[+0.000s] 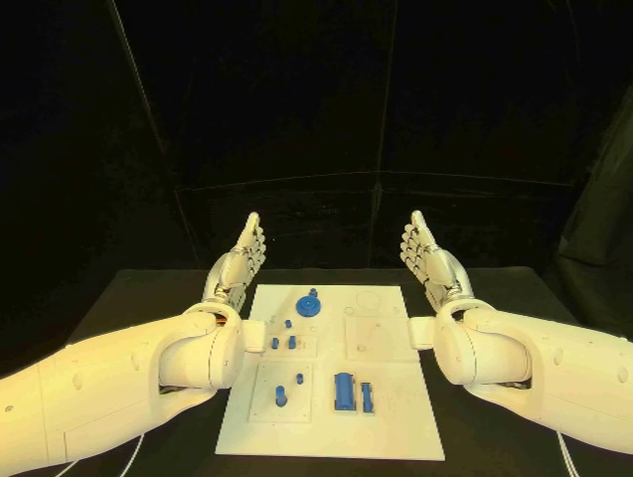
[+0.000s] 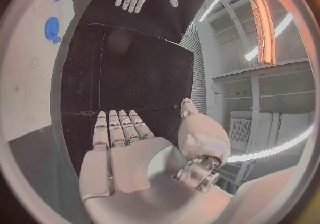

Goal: Assemble the parts on the task board

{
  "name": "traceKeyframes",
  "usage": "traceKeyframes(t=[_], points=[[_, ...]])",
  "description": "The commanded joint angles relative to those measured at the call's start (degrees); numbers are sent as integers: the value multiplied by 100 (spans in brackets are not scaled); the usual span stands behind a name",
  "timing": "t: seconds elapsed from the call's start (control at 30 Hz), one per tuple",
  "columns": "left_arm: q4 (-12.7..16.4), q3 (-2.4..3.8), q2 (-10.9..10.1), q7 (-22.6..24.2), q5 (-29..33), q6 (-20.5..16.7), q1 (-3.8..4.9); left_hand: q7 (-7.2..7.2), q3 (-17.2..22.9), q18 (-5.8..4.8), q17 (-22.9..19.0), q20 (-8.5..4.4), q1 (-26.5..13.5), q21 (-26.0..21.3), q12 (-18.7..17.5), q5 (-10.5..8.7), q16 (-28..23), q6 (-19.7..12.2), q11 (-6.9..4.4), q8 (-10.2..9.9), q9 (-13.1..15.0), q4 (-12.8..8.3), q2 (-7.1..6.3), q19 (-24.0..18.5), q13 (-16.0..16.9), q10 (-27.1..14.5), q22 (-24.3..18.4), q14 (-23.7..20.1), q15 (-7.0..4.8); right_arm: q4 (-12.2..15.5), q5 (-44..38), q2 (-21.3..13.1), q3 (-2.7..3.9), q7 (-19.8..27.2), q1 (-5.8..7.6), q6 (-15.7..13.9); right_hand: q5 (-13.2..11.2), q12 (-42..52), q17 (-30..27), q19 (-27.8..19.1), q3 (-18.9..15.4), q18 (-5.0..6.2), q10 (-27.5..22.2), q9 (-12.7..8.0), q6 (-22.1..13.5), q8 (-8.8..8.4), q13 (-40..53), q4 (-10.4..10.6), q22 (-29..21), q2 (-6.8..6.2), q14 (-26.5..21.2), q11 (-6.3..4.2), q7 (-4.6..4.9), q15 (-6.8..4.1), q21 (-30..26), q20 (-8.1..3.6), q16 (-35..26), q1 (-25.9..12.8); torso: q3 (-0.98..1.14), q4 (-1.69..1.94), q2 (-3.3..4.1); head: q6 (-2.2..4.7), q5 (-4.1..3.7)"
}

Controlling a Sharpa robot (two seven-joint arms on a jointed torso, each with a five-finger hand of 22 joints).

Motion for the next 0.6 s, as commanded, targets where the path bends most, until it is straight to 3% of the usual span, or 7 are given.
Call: traceKeyframes(t=[0.03,0.4,0.43,0.6], points=[[14,10,-2,140,-98,-232,10,-17,-150,-123,-9,-124,-536,-22,-21,-21,-38,-388,-31,-22,-6,10,0,-273,-7,-395,-291,-375,-15,16,101,-1,6,117,9,-145,-36,-20,-8,-356,55,-128,-412,-8,-364,-22,-7,11,-25,-2,-424,-21,-26,-10,-43,-81,-25,-593,2,-1,-5,1,-1],[14,10,-2,140,-98,-232,10,-17,-150,-123,-9,-124,-970,-22,-21,-21,-38,-698,-31,-22,-6,10,0,-486,-7,-711,-291,-672,-15,16,101,-1,6,117,9,-145,-36,-20,-8,-640,55,-128,-741,-8,-666,-22,-7,11,-25,-2,-771,-21,-26,-10,-43,-81,-25,-1079,2,-1,-5,1,-1],[14,10,-2,140,-98,-232,10,-17,-150,-123,-9,-124,-1018,-22,-21,-21,-38,-717,-31,-22,-6,10,0,-895,-7,-751,-291,-701,-15,16,101,-1,6,117,9,-145,-36,-20,-8,-667,55,-128,-771,-8,-687,-22,-7,11,-25,-2,-812,-21,-26,-10,-43,-81,-25,-1125,2,-1,-5,1,-1],[14,10,-2,140,-98,-232,10,-17,-150,-123,-9,-124,-1131,-22,-21,-21,-38,-811,-31,-22,-6,10,0,-895,-7,-821,-291,-784,-15,16,101,-1,6,117,9,-145,-36,-20,-8,-757,55,-128,-854,-8,-768,-22,-7,11,-25,-2,-903,-21,-26,-10,-43,-81,-25,-1256,2,-1,-5,1,-1]])
